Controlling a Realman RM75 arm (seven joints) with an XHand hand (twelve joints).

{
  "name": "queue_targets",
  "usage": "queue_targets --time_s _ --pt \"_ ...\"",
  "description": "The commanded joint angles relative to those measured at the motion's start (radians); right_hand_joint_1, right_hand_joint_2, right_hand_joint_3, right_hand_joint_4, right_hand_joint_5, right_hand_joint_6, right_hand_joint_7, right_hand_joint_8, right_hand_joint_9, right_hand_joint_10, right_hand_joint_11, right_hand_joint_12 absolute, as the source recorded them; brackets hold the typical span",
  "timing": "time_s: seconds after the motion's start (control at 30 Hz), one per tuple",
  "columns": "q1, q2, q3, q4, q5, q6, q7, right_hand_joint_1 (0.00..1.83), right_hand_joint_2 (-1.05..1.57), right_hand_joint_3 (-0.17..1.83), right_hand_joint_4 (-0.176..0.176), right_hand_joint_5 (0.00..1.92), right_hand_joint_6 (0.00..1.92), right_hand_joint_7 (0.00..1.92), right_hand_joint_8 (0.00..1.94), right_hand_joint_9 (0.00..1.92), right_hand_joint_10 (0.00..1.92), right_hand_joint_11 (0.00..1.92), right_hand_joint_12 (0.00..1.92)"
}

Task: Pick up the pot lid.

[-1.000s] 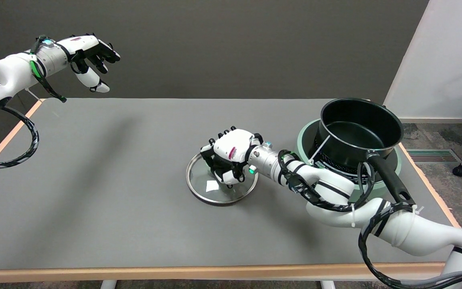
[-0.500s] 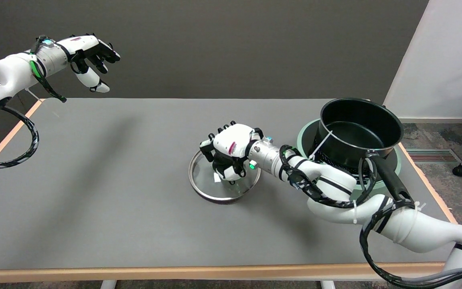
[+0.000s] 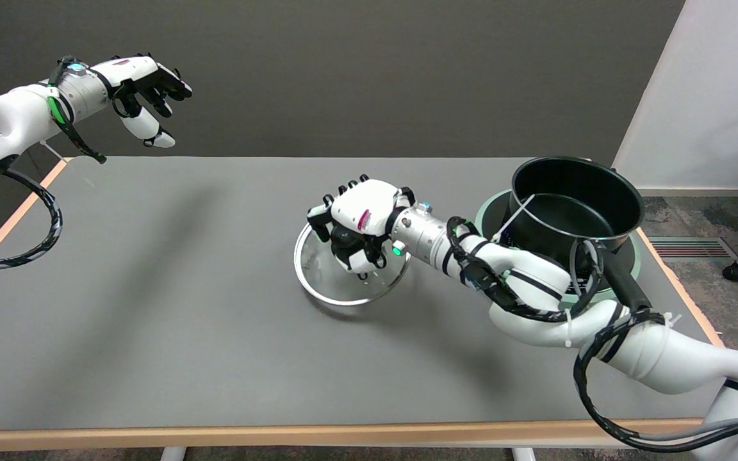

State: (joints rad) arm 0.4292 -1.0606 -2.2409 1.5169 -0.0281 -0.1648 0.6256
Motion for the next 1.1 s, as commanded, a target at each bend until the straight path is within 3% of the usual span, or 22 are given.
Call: queue_targets --time_s 0.03,0.07,0.23,0.4,0.87,1.1 --pt "0.082 -0.005 -0.098 0.139 -0.025 -0.011 0.054 1.34 0.84 0.80 0.176 0.53 1.39 0.79 1.56 0.76 1.84 0.55 1.88" --pt "0.060 -0.004 0.012 0.021 0.029 -0.002 0.005 1.34 0.84 0.80 0.176 0.53 1.39 0.80 1.56 0.76 1.83 0.55 1.88" --pt "0.070 -0.004 0.065 0.005 0.102 -0.002 0.001 1.34 0.83 0.81 0.176 0.54 1.40 0.81 1.55 0.77 1.83 0.59 1.84" --pt "0.107 -0.004 0.092 0.003 0.197 -0.006 0.006 1.35 0.77 0.89 0.176 0.56 1.38 0.84 1.54 0.79 1.81 0.61 1.82" --pt "0.228 -0.038 0.119 -0.134 0.409 -0.072 -0.001 1.36 0.76 0.91 0.176 0.57 1.38 0.85 1.53 0.80 1.83 0.63 1.81" --pt "0.238 -0.043 0.149 -0.138 0.419 -0.100 -0.001 1.36 0.75 0.91 0.176 0.59 1.37 0.86 1.52 0.81 1.83 0.65 1.80"
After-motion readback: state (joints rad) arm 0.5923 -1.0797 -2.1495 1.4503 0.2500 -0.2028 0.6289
